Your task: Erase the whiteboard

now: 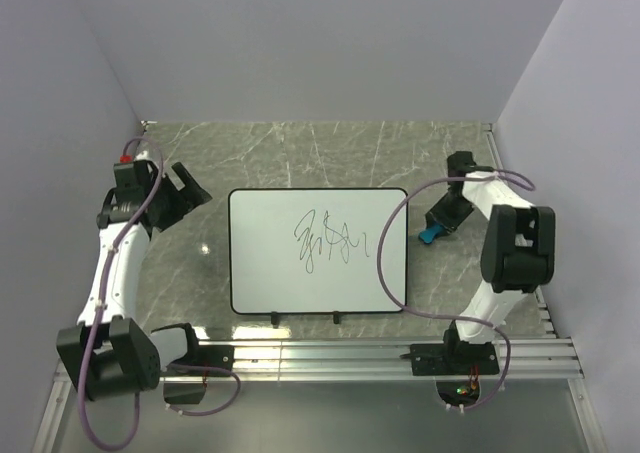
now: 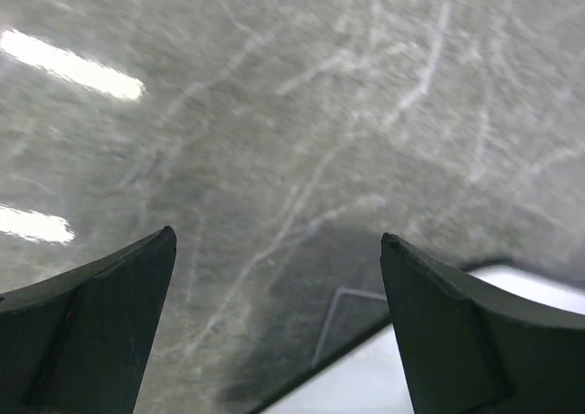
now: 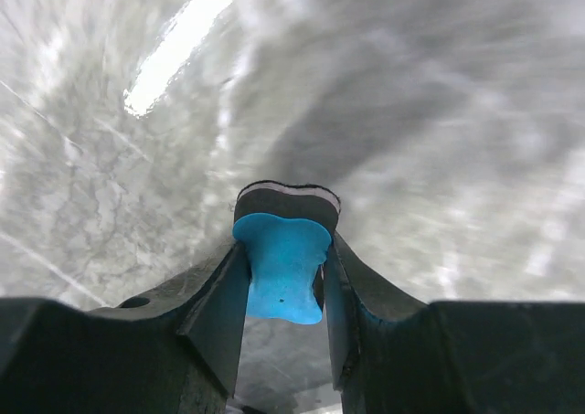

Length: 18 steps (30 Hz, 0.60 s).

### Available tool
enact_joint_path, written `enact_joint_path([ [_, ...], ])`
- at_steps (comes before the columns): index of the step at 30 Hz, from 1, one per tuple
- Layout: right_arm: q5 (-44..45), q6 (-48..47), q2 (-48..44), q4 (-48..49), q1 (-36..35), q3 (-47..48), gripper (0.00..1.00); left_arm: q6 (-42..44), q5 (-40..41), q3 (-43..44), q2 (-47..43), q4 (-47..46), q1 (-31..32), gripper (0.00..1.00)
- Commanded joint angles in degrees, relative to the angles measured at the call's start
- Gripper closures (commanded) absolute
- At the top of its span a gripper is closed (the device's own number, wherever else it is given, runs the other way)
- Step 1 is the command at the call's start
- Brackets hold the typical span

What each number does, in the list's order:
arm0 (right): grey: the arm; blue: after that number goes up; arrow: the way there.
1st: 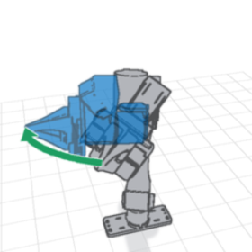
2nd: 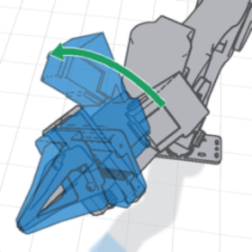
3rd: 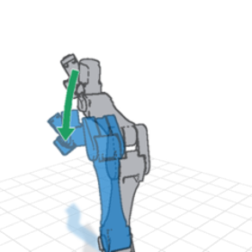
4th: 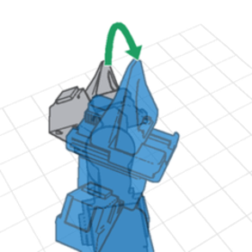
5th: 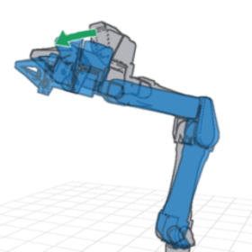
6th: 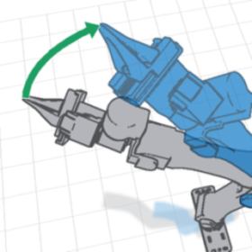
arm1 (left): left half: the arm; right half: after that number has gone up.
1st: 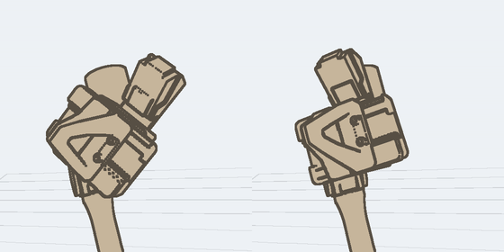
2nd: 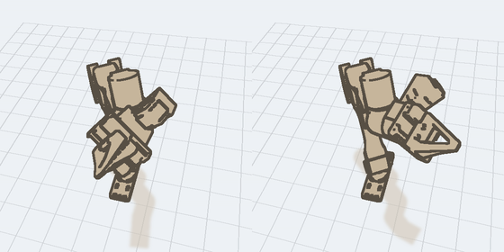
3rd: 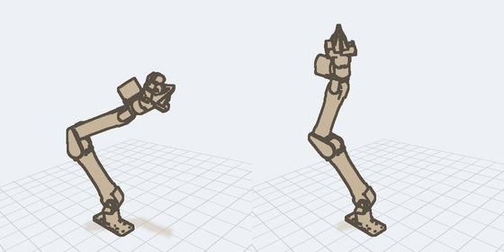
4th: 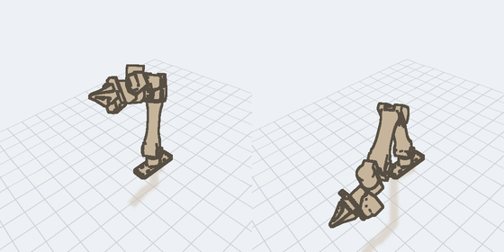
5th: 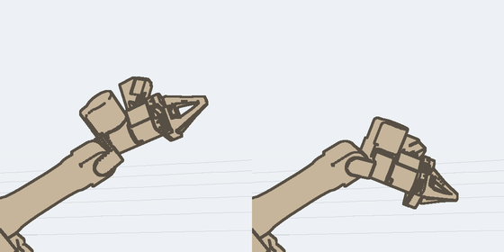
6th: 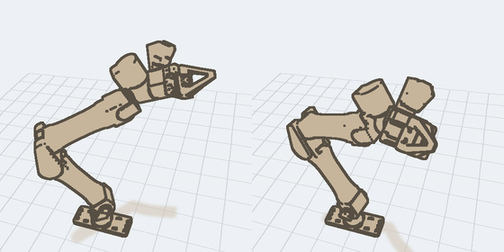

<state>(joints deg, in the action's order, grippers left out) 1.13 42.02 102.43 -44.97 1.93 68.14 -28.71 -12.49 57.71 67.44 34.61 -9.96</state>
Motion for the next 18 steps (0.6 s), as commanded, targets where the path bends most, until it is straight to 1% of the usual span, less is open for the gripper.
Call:
enact_joint_path([
  [1, 2.48, -2.11, -9.24, -3.19, 3.59, -0.99, 1.0, -0.64, -13.41, -3.83, -4.07, -4.81, -1.64, 0.03],
  [3, 2.22, -2.29, -12.42, -3.98, 4.13, -2.83, 1.0, -1.52, -17.55, -5.94, -5.38, -6.91, -2.52, 0.04],
  [4, 1.52, -2.38, -15.56, -4.16, 4.22, -3.97, 1.0, -1.96, -22.87, -8.12, -5.91, -9.27, -2.7, 0.05],
  [6, 0.29, -2.03, -18.83, -4.77, 4.13, -5.38, 1.0, -3.36, -28.7, -10.85, -7.06, -12.62, -3.23, 0.06],
  [7, -0.94, -1.86, -21.81, -4.86, 4.13, -6.69, 1.0, -3.72, -31.69, -11.22, -7.49, -14.46, -3.23, 0.01],
  [9, -3.14, -1.5, -24.81, -5.74, 4.13, -7.75, 1.0, -4.43, -30.41, -10.44, -7.67, -14.22, -3.32, 0.0],
  [10, -4.63, -1.42, -27.61, -6.09, 4.13, -8.63, 1.0, -4.16, -26.75, -9.65, -7.5, -13.0, -3.32, 0.0],
  [12, -5.52, -1.41, -30.35, -7.76, 4.04, -9.25, 1.0, -3.29, -26.0, -8.76, -7.94, -12.29, -3.4, 0.01],
  [16, -7.1, -0.8, -36.94, -10.13, 2.64, -11.26, 1.0, -1.88, -30.39, -10.6, -8.81, -15.26, -3.4, 0.01],
  [18, -8.77, -0.19, -39.49, -10.22, 1.76, -12.59, 1.0, -2.31, -34.08, -12.7, -9.43, -18.17, -3.4, 0.0],
])
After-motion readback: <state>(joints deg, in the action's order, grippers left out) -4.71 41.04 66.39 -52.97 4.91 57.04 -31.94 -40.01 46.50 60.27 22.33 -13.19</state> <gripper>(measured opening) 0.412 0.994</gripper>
